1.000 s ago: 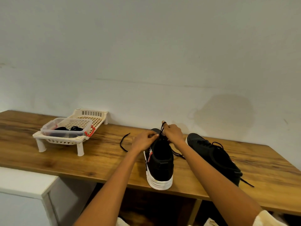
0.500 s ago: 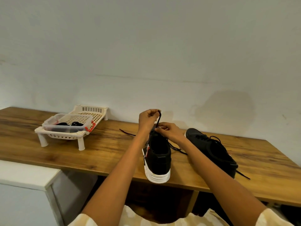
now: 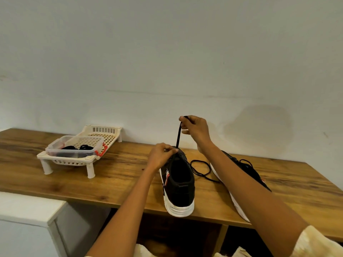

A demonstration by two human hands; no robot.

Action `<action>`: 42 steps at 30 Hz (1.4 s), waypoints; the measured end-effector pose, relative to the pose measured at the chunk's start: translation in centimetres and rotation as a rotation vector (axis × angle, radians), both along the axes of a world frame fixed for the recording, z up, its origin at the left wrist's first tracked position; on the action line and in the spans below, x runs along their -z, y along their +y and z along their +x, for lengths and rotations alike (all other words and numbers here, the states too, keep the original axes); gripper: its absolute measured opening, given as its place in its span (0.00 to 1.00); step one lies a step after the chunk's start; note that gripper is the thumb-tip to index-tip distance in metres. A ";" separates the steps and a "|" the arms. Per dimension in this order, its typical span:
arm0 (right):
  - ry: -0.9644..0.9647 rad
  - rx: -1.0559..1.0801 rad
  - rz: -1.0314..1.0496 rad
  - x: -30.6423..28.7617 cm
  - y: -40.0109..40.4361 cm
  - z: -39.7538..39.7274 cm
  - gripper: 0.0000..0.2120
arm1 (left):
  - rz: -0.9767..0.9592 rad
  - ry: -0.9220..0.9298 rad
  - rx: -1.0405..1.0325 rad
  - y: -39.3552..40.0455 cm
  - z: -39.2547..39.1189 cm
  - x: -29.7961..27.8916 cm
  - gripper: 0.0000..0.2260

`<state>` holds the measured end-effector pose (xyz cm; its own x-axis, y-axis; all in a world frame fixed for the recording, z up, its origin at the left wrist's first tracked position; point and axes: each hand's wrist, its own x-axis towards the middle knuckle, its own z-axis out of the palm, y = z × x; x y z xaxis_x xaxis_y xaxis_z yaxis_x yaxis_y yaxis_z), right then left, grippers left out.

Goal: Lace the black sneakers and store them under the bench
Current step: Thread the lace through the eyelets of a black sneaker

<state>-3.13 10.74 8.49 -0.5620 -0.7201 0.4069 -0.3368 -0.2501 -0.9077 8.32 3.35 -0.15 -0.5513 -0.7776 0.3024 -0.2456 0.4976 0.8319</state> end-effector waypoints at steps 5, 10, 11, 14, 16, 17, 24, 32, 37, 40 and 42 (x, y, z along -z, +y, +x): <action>-0.022 -0.073 0.173 3.6 0.7 0.2 0.17 | -0.173 0.098 -0.180 1.1 -0.7 -2.5 0.10; 0.009 -0.207 0.219 5.5 2.0 -0.1 0.15 | 0.157 0.521 -0.142 1.9 -0.9 -4.6 0.05; 0.150 -0.221 0.273 5.7 2.1 -0.4 0.13 | 0.189 0.577 -0.131 1.9 -0.9 -4.7 0.05; 0.535 -0.190 0.408 5.7 1.8 -0.4 0.07 | 0.187 0.608 -0.106 1.8 -1.0 -4.5 0.05; 0.534 -0.101 0.338 5.4 1.3 0.0 0.07 | 0.176 0.597 -0.113 1.4 -1.1 -3.6 0.07; 0.434 -0.056 0.275 5.1 1.1 0.0 0.09 | 0.171 0.585 -0.127 1.1 -1.1 -3.0 0.08; 0.037 -0.037 0.090 3.0 0.9 -0.4 0.08 | 0.047 0.098 -0.075 -1.4 0.4 2.7 0.11; 0.171 -0.077 0.056 3.6 0.3 0.3 0.11 | 0.121 0.054 0.121 -0.3 -0.2 1.9 0.12; -0.423 0.116 -0.160 2.2 -0.3 -1.7 0.12 | 0.195 -0.029 0.217 0.2 -0.2 1.1 0.14; -0.277 0.129 0.023 2.7 0.2 -2.9 0.11 | 0.216 -0.096 0.214 -0.3 0.1 1.0 0.08; -0.146 0.158 0.170 4.0 0.5 -3.3 0.10 | 0.198 -0.113 0.183 -0.6 0.3 1.1 0.07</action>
<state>-6.48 11.27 4.53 -0.7168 -0.6698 0.1935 -0.2216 -0.0443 -0.9741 8.61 2.73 -1.22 -0.7091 -0.7002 0.0831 -0.2638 0.3727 0.8897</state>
